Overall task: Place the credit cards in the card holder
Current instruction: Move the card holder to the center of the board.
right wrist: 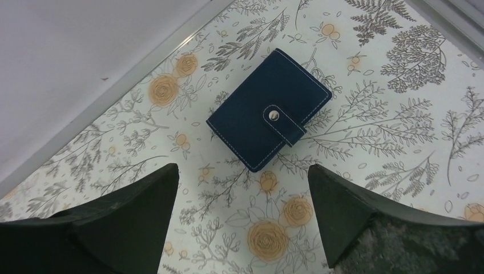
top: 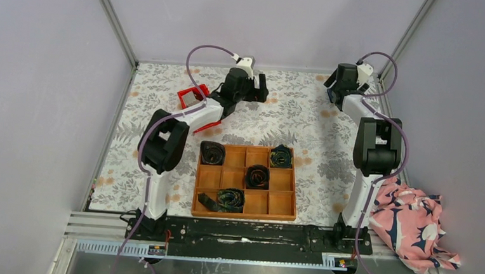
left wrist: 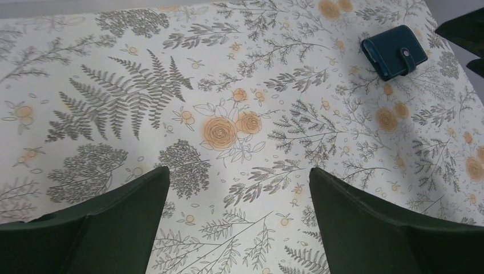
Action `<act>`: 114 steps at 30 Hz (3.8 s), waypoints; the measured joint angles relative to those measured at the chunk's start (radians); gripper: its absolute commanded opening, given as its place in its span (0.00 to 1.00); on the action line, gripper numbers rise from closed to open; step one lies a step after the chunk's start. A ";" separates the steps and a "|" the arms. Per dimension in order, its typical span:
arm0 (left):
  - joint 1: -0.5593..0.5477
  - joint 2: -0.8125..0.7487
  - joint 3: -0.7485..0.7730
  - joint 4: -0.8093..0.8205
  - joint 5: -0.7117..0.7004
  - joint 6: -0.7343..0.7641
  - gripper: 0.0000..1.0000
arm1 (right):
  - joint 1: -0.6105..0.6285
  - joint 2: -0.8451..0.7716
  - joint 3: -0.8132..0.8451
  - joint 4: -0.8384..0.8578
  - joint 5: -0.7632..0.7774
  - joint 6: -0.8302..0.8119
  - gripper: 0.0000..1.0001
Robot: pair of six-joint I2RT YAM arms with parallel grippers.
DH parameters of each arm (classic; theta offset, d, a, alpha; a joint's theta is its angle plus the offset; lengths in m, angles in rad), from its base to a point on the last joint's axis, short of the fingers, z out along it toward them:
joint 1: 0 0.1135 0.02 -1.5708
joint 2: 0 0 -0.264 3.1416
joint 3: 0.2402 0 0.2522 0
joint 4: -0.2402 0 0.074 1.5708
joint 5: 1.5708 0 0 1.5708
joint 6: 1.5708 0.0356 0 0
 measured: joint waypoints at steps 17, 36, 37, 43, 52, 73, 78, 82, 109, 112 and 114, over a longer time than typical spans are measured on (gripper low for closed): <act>0.000 0.082 0.060 -0.002 0.078 -0.013 1.00 | -0.030 0.264 0.306 -0.218 0.027 0.006 0.91; 0.002 0.116 0.060 0.035 0.115 -0.013 1.00 | -0.051 0.391 0.462 -0.332 0.088 0.006 0.83; 0.002 0.116 0.060 0.040 0.116 -0.013 1.00 | -0.053 0.399 0.464 -0.336 0.088 0.010 0.82; 0.003 0.116 0.059 0.064 0.125 -0.016 1.00 | -0.057 0.405 0.472 -0.341 0.088 0.026 0.69; 0.008 0.116 0.035 0.074 0.130 -0.026 1.00 | -0.069 0.404 0.455 -0.321 0.088 0.048 0.49; 0.008 0.032 -0.021 0.071 0.129 -0.057 1.00 | -0.089 0.422 0.549 -0.449 -0.089 0.063 0.02; 0.008 -0.006 -0.043 0.071 0.123 -0.058 1.00 | -0.097 0.418 0.538 -0.434 -0.146 0.063 0.00; 0.008 -0.025 -0.057 0.071 0.114 -0.065 1.00 | -0.098 0.382 0.461 -0.374 -0.208 0.063 0.00; -0.023 -0.039 0.042 -0.153 0.238 0.092 0.96 | 0.202 -0.042 -0.156 -0.332 -0.694 -0.326 0.00; -0.049 0.018 0.117 -0.238 0.253 0.157 0.91 | 0.209 -0.053 -0.158 -0.333 -0.694 -0.350 0.00; -0.061 0.063 0.163 -0.286 0.259 0.191 0.86 | 0.213 -0.063 -0.156 -0.334 -0.696 -0.368 0.00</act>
